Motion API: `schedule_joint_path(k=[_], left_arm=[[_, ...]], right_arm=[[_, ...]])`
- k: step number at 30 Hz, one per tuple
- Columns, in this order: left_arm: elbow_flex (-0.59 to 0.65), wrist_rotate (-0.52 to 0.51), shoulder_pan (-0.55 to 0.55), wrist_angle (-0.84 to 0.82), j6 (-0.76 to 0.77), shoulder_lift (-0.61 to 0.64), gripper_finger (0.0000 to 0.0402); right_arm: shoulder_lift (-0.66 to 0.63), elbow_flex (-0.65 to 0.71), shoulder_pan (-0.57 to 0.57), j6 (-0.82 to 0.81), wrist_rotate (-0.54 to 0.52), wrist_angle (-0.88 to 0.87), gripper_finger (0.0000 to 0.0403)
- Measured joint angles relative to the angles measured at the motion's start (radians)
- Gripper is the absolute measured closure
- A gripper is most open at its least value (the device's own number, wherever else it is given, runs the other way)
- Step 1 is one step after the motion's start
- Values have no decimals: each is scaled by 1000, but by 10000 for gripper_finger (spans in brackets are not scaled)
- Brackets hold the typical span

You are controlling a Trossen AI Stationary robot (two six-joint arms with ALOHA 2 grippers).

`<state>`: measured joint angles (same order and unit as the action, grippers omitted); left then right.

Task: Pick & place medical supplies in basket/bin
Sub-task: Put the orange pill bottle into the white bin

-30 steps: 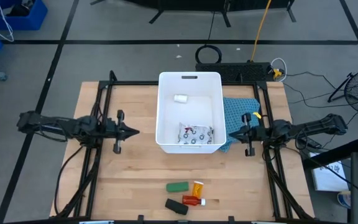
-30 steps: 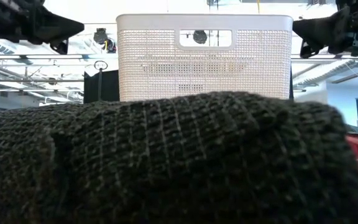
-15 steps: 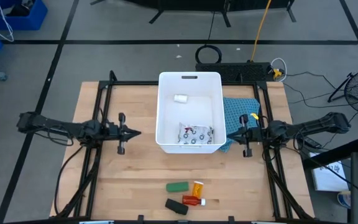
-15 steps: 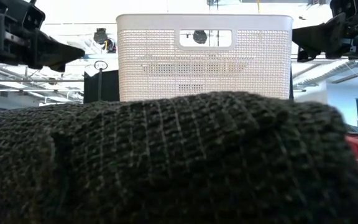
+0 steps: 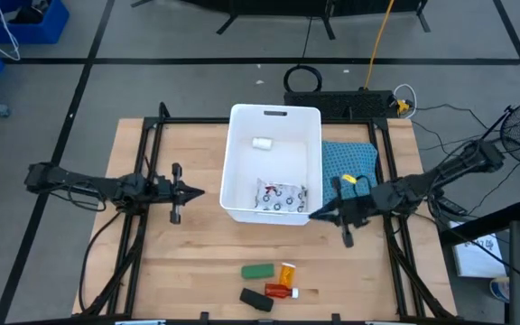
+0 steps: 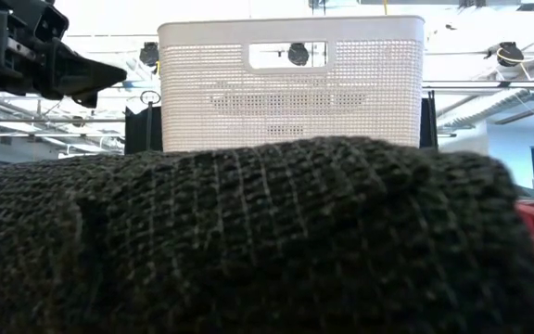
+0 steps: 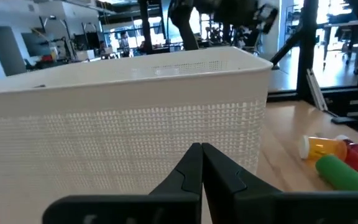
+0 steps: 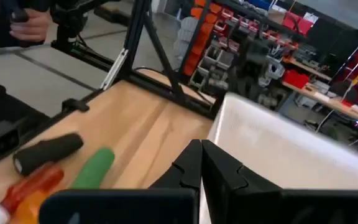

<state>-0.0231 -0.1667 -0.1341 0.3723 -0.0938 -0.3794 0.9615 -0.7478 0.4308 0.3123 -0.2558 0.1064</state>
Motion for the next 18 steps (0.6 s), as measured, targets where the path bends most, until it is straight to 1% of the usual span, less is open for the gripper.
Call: schedule_joint_path(k=[1,3,4,6,8,10,14,17,18], left_arm=[[0,0,0,-1,11,0,389],[0,-14,0,-4,85,0,380],[0,-27,0,-9,128,-4,378],[-1,-44,0,-42,166,-15,381],[-1,-44,0,-89,168,-36,394],[-1,-62,0,-124,168,-60,397],[-1,-112,0,-112,137,-96,385],[-1,-115,0,-78,104,-100,382],[-1,-115,0,-68,101,-100,382]], right_arm=[[45,-54,21,4,-16,-39,403],[131,-159,57,-3,-40,-136,403],[169,-208,72,-20,-57,-179,403],[227,-302,99,-65,-107,-232,403],[269,-368,122,-94,-126,-269,403],[319,-414,144,-79,-124,-287,403],[456,-513,175,-18,-111,-410,403],[559,-598,181,-37,-107,-506,399],[592,-624,180,-48,-89,-538,394]])
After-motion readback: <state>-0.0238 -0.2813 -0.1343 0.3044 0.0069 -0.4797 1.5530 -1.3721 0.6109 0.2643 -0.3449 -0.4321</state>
